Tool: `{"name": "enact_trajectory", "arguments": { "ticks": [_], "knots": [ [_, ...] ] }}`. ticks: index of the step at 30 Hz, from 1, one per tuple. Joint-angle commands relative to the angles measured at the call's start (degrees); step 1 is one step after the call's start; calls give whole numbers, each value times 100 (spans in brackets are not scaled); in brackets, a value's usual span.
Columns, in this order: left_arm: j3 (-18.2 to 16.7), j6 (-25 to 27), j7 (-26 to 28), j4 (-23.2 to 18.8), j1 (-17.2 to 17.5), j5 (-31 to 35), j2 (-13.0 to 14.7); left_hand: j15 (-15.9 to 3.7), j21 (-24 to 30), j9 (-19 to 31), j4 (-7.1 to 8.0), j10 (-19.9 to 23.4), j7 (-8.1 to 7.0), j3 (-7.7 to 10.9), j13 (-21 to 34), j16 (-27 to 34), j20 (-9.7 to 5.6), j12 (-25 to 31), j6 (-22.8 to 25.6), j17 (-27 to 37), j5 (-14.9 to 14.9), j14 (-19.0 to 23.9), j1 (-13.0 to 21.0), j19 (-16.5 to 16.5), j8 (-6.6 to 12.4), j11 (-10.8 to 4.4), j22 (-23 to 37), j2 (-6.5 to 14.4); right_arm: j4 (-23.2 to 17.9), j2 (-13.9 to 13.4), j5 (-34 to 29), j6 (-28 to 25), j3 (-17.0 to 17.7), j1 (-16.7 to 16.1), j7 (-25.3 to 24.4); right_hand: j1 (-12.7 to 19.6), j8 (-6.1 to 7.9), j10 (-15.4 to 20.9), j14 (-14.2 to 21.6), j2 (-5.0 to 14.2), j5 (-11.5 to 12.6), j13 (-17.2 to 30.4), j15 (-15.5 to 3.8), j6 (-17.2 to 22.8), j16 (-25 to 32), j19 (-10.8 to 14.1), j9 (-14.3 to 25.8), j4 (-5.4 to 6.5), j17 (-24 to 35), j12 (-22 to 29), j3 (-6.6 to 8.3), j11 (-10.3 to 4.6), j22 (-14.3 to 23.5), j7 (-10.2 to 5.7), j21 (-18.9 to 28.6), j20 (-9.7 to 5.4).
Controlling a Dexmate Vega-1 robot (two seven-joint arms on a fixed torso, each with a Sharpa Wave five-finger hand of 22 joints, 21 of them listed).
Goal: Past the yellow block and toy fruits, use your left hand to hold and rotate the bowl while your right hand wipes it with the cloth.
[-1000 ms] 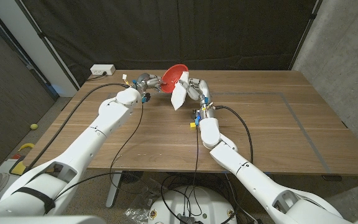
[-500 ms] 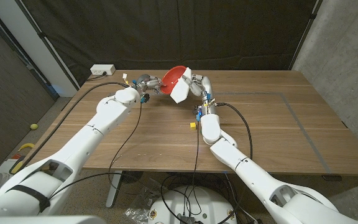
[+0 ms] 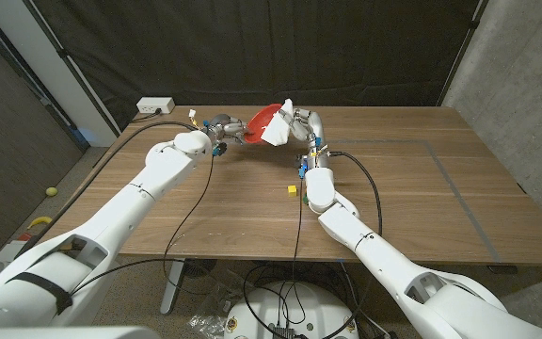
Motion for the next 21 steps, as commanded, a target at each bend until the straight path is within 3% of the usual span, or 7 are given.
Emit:
{"name": "enact_trajectory", "arguments": {
  "ticks": [1, 15, 21],
  "knots": [
    [215, 379, -89, -33, -206, 274, 115, -6, 35, 3, 233, 114, 335, 416, -20, 44, -589, -9, 397, 2, 44, -6, 99, -17, 17, -102, 7, 70, 180, 38, 0, 17, 86, 122, -27, 3, 10, -10, 31, 57, -3, 9, -178, 139, -16, -19, 15, 29, 8, -35, -5, -11, -1, -161, 38, -631],
    [525, 1017, 93, -272, -440, 988, 141, -1, 53, -30, 255, 97, 390, 427, -66, 28, -578, -55, 418, -18, 40, -26, 86, -19, 1, -112, 4, 70, 209, -45, -251, -83, 223, 145, -419, -15, -15, 34, 49, 65, -30, 8, -185, 163, -65, -49, 27, 34, 17, -68, -21, -36, -81, -248, 125, -644],
    [653, 1338, 50, -403, -556, 1292, 169, 1, 58, -37, 264, 117, 373, 430, -76, 23, -574, -58, 424, -26, 39, -26, 77, -20, -2, -112, 3, 71, 117, -185, -732, -257, 200, 150, -848, -24, -30, 24, 57, 65, -39, 37, -187, 161, -93, -76, 36, 35, 21, -78, -29, -60, -124, -261, 160, -649]
  ]
}}
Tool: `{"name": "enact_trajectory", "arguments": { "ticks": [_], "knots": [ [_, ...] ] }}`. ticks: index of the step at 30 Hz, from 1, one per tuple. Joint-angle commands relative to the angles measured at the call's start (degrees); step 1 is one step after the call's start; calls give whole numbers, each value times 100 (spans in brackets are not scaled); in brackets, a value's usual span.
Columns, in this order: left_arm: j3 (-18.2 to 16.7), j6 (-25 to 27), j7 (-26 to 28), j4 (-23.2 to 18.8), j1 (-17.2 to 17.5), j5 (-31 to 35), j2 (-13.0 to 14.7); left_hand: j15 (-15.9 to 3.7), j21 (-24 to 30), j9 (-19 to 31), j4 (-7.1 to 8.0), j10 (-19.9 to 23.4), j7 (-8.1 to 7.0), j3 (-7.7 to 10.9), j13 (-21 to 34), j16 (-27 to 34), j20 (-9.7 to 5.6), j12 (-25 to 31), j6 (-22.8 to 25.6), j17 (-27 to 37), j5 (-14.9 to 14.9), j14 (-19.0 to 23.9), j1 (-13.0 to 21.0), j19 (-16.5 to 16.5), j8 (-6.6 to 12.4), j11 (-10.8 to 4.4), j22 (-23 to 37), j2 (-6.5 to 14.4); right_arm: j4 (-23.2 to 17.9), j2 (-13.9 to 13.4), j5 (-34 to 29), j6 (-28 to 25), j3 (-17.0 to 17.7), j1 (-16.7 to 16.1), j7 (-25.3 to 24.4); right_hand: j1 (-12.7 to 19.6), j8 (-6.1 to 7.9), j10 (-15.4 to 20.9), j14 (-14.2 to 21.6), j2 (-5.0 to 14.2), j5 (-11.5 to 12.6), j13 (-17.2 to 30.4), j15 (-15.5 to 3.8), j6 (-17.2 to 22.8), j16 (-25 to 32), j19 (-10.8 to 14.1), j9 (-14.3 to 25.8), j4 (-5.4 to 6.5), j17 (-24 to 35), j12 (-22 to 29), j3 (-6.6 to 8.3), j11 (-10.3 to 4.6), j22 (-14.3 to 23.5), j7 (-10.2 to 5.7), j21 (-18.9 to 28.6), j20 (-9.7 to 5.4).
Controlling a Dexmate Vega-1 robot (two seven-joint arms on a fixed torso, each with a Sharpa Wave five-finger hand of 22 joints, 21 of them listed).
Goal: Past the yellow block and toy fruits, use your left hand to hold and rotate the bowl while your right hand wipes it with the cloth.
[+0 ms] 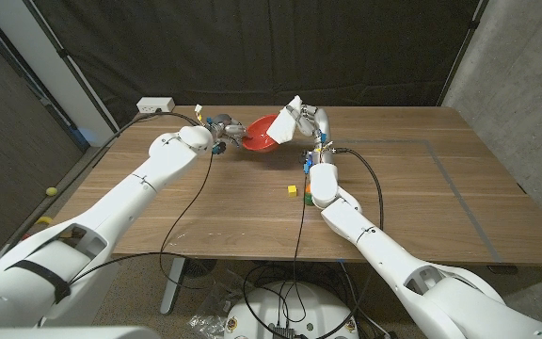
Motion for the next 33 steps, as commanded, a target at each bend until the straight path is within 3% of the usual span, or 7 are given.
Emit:
{"name": "enact_trajectory", "arguments": {
  "ticks": [1, 6, 14, 25, 33],
  "knots": [
    [268, 605, 7, -242, -241, 600, 48, 2, 45, 4, 234, 99, 385, 399, 2, 22, -574, -15, 410, 17, 9, -18, 75, -20, -9, -131, 3, 71, -75, -197, -632, -233, 29, 23, -620, -13, 31, 17, 40, 50, 4, 42, -172, 180, -34, -41, 36, 15, 16, 18, -8, -57, -17, -235, 48, -657],
    [348, 794, -162, -326, -348, 768, 102, 3, 51, -6, 242, 98, 391, 403, 6, 15, -570, -17, 413, 6, 8, -19, 66, -16, -13, -125, 2, 73, -131, -333, -973, -371, 16, 39, -927, -24, 20, 5, 36, 48, -3, 54, -178, 182, -60, -58, 44, 17, 20, 0, -17, -62, -55, -245, 78, -667],
    [517, 1079, -585, -508, -571, 1010, 270, 1, 57, -16, 246, 108, 386, 411, 8, 15, -563, -17, 416, 10, 7, -23, 58, -13, -17, -111, 0, 68, -390, -705, -2184, -1249, -173, 97, -1680, -49, -5, -44, 18, 60, -14, 94, -182, 148, -108, -109, 70, 31, 32, -30, -33, -81, -121, -258, 119, -715],
    [899, 1446, -1100, -757, -859, 1589, 540, 0, 60, -28, 260, 85, 375, 424, -1, -3, -558, -41, 394, 7, 7, -55, 33, -16, -33, -129, -4, 63, -707, -1135, -2901, -2128, -398, 5, -1736, -101, -26, -48, 18, 64, -32, 119, -191, 156, -161, -152, 90, 55, 59, -64, -69, -172, -218, -374, 177, -749],
    [1239, 1591, -1785, -759, -1144, 1930, 719, -7, 53, -56, 276, 28, 337, 440, -26, -25, -557, -91, 351, 18, 8, -85, 2, -35, -63, -168, -9, 59, -902, -1413, -3533, -2859, -596, -71, -1766, -139, -37, -54, 12, 46, -38, 133, -190, 184, -203, -167, 94, 66, 74, -89, -103, -267, -287, -430, 215, -777]
  ]
}}
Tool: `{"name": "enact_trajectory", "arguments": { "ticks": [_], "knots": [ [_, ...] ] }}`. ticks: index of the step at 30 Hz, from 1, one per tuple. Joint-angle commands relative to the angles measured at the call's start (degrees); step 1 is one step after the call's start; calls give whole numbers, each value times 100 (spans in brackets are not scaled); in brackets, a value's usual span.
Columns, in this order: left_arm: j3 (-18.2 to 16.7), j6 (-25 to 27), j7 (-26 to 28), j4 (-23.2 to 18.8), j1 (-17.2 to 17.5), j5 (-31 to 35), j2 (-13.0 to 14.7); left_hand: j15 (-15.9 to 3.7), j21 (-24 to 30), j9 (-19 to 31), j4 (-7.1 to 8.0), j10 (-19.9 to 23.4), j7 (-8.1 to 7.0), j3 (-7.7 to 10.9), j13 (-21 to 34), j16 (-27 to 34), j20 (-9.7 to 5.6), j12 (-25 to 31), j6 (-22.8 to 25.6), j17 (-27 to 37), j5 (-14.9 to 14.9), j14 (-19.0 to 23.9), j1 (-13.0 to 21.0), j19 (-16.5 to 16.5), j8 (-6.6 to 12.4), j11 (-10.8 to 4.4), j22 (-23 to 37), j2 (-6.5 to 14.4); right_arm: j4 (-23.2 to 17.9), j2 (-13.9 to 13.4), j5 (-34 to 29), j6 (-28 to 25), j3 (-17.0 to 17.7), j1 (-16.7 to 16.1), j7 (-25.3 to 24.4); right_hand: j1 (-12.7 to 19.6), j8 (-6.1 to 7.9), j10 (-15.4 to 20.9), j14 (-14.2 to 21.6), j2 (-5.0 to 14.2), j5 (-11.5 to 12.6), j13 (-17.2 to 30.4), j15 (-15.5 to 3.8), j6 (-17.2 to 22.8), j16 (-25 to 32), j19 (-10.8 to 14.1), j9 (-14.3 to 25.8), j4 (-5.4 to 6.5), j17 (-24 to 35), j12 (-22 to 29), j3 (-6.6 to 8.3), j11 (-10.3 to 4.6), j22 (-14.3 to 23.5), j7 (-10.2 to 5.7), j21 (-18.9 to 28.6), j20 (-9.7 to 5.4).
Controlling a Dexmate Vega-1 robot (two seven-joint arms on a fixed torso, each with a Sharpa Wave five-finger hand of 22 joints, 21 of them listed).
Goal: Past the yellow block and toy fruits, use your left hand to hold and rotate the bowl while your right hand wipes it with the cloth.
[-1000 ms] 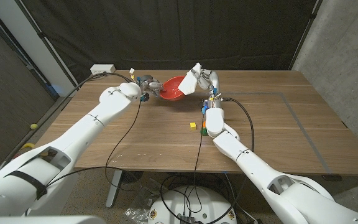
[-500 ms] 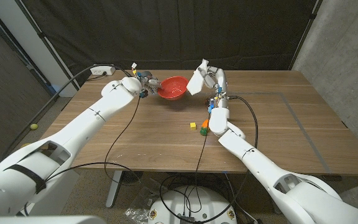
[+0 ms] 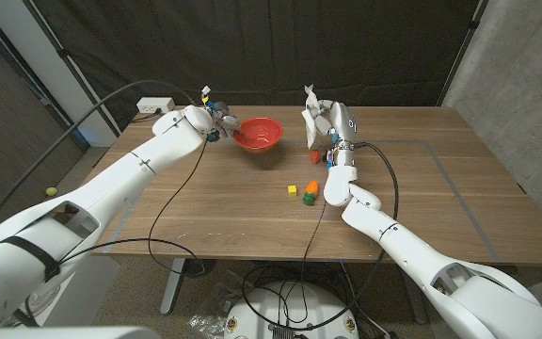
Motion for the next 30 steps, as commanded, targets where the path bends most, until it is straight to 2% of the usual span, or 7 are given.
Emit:
{"name": "enact_trajectory", "arguments": {
  "ticks": [1, 11, 19, 27, 30],
  "knots": [
    [434, 288, -830, -87, -365, 533, 244, -16, 8, -5, 277, 31, 326, 442, -3, -26, -556, -34, 349, 18, 41, -56, 0, -37, -30, -167, 5, 57, -273, -403, -893, -1032, -263, -95, -133, -39, 28, 20, 1, -12, 7, 31, -201, 310, -24, -20, 7, 5, 30, -42, -42, -70, -21, -314, 68, -798],
    [716, 369, -1375, -3, -570, 967, 336, -17, -11, -33, 294, 10, 311, 455, -64, -68, -560, -92, 344, 20, 42, -111, -38, -74, -41, -184, 1, 49, -143, -533, -1490, -1742, -554, -14, -39, -67, 2, 34, -1, -27, 17, 22, -204, 344, -74, -53, -11, 9, 46, -75, -74, -82, -102, -368, 104, -818],
    [1031, 455, -1663, 54, -699, 1568, 358, -13, -24, -57, 313, -21, 272, 462, -99, -105, -557, -139, 325, 17, 42, -153, -75, -98, -53, -191, -1, 43, 6, -621, -1795, -2077, -747, 51, 75, -79, -25, 80, 13, -38, 32, -3, -206, 371, -112, -64, -29, 4, 62, -100, -98, -109, -173, -383, 140, -831],
    [1068, 404, -1800, 145, -659, 1942, 318, -19, -39, -90, 333, -23, 252, 467, -157, -163, -551, -197, 329, -19, 43, -190, -115, -122, -56, -218, -2, 38, 205, -592, -1893, -2292, -879, 144, 285, -84, -40, 69, 12, -50, 45, -19, -207, 397, -147, -72, -36, -3, 73, -136, -117, -97, -223, -423, 169, -837],
    [1080, 384, -1858, 182, -646, 2079, 297, -19, -42, -102, 339, -40, 247, 467, -177, -197, -549, -225, 336, -53, 42, -206, -128, -128, -54, -211, -2, 39, 252, -576, -1903, -2377, -919, 163, 396, -91, -50, 50, 1, -56, 51, -32, -204, 410, -171, -96, -44, -3, 73, -161, -127, -142, -247, -440, 174, -848]
  ]
}}
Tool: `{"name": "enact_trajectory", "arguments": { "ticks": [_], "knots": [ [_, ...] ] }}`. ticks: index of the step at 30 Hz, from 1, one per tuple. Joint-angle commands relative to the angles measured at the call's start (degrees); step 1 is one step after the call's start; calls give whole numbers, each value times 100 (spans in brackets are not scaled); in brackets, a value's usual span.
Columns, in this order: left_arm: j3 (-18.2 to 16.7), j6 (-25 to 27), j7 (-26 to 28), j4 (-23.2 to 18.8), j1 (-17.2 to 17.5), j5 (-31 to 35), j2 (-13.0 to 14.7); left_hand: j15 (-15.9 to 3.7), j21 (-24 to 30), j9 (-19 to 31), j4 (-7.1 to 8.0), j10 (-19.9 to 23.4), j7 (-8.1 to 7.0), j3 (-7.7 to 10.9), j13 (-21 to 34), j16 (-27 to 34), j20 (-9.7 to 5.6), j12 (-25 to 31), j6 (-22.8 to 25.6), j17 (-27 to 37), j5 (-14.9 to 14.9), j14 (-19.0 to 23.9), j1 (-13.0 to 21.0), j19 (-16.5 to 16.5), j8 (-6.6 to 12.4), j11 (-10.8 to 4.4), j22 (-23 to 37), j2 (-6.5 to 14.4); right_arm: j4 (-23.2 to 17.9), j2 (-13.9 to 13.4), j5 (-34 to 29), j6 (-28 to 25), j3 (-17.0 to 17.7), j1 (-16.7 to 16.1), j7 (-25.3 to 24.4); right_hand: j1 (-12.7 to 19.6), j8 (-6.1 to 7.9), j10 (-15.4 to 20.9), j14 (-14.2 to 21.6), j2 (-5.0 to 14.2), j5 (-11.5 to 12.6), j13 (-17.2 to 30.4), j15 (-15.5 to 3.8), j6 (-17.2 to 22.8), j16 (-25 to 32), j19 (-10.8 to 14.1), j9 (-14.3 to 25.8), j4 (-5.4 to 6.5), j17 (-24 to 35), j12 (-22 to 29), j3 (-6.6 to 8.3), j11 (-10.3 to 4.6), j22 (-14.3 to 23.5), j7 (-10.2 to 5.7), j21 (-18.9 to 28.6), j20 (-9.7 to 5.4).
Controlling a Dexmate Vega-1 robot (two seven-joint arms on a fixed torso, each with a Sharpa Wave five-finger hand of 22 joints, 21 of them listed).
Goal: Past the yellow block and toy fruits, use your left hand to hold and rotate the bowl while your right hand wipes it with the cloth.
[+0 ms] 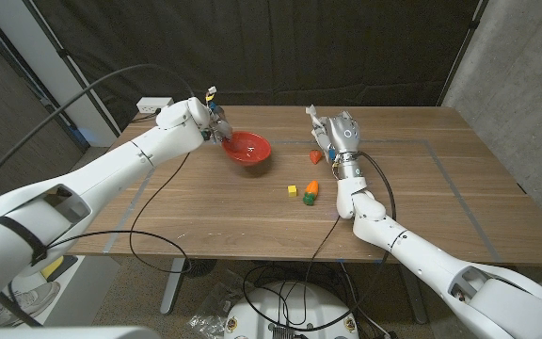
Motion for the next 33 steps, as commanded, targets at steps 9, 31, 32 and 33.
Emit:
{"name": "enact_trajectory", "arguments": {
  "ticks": [9, 31, 32, 33],
  "knots": [
    [189, -25, -367, 248, 27, 1034, -145, -61, -26, -64, 338, -89, 242, 456, -108, -165, -572, -167, 293, -162, 31, -116, -75, -40, -21, -274, 12, -32, 30, -76, -266, -728, -318, 105, 1035, -86, -29, -12, -98, -59, 77, -175, -203, 356, -179, -87, -21, -6, -7, -193, -72, -168, -114, -416, 62, -796],
    [60, -172, -670, 397, 148, 1685, -319, -33, -287, -406, 441, -581, 106, 265, -635, -749, -534, -980, -475, -763, 73, -621, -460, -207, -164, -280, -18, -424, -281, -177, 25, -977, -246, 67, 2001, -365, -344, -499, -500, -8, 75, -361, -168, -196, -807, -305, -33, 111, -376, -605, -96, -110, -307, -449, 13, -542],
    [56, -166, -714, 392, 145, 1702, -321, -27, -379, -456, 448, -788, 80, 198, -699, -910, -475, -1134, -681, -868, 82, -896, -557, -379, -178, -203, -10, -571, -300, -176, 48, -982, -231, 60, 2017, -484, -370, -603, -565, -27, 60, -385, -162, -280, -897, -356, -33, 160, -432, -678, -122, -141, -315, -451, -12, -498],
    [59, -202, -766, 384, 137, 1715, -305, 6, -530, -520, 502, -1030, 16, 171, -773, -1106, -382, -1289, -1003, -995, 107, -1305, -672, -542, -186, -162, -25, -638, -326, -186, 68, -981, -221, 52, 2047, -585, -400, -665, -607, -52, 48, -393, -152, -368, -947, -380, -37, 203, -461, -716, -154, -78, -318, -428, -26, -458]
  ]
}}
